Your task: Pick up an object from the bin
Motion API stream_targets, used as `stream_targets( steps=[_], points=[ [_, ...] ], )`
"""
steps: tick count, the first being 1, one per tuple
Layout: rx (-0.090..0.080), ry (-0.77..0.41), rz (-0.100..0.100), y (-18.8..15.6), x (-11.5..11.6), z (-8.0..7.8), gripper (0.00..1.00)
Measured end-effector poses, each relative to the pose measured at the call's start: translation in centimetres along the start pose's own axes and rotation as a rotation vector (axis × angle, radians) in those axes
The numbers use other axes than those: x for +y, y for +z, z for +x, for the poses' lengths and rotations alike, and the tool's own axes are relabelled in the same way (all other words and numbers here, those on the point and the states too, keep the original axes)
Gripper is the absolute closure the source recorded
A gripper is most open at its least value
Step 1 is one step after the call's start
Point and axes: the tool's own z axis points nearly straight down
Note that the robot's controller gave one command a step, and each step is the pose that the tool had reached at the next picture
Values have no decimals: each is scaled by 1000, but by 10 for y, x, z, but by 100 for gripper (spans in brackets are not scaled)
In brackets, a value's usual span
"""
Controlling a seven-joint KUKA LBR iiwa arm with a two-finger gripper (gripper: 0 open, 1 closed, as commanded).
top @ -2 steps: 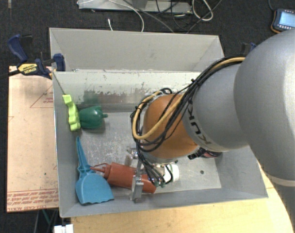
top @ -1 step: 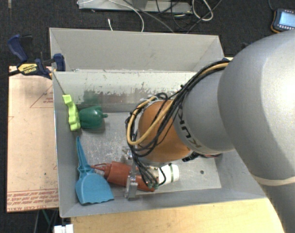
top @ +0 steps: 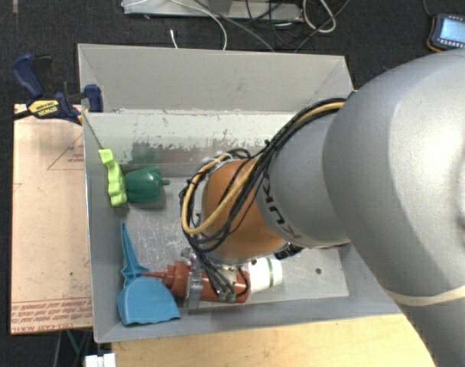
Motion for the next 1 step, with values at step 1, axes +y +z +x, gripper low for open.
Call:
stream_targets(
  steps=[1],
  points=[
    [0, 0, 0, 0, 0, 0, 100]
  ],
)
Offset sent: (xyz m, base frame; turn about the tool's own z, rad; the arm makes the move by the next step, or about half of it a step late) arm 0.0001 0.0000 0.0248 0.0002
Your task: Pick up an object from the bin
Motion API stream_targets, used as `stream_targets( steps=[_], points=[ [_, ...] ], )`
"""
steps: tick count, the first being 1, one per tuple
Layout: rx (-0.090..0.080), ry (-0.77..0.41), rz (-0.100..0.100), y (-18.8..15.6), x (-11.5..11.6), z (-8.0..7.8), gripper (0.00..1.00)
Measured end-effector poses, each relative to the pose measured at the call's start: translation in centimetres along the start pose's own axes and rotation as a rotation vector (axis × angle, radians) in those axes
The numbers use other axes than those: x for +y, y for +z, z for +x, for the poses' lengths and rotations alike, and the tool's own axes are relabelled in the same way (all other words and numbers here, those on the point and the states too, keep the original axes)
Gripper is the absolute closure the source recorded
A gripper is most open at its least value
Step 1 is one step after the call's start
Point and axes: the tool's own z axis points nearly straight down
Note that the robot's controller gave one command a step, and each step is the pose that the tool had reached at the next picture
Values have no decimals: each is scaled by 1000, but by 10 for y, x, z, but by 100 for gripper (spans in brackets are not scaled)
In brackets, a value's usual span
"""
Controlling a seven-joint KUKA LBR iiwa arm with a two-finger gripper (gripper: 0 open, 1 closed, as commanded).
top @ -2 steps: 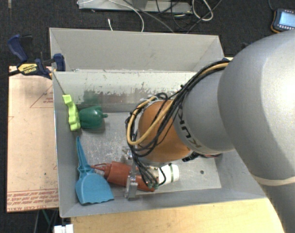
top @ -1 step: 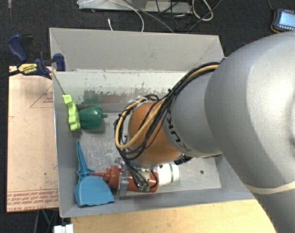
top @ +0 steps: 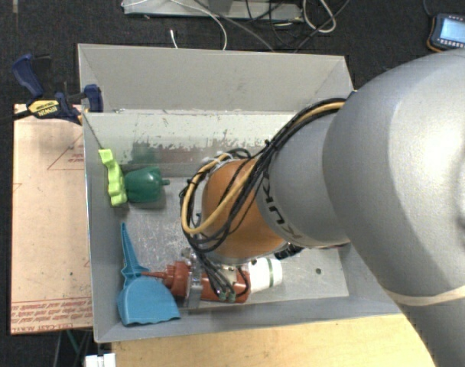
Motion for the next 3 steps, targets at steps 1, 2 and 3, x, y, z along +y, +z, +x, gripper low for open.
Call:
stream_targets(
  steps=[1, 2, 3],
  points=[
    [3, 1, 1, -11, 0, 1, 100],
    [12, 0, 4, -43, -1, 3, 100],
    [3, 0, 0, -77, 1, 0, 100]
  ],
)
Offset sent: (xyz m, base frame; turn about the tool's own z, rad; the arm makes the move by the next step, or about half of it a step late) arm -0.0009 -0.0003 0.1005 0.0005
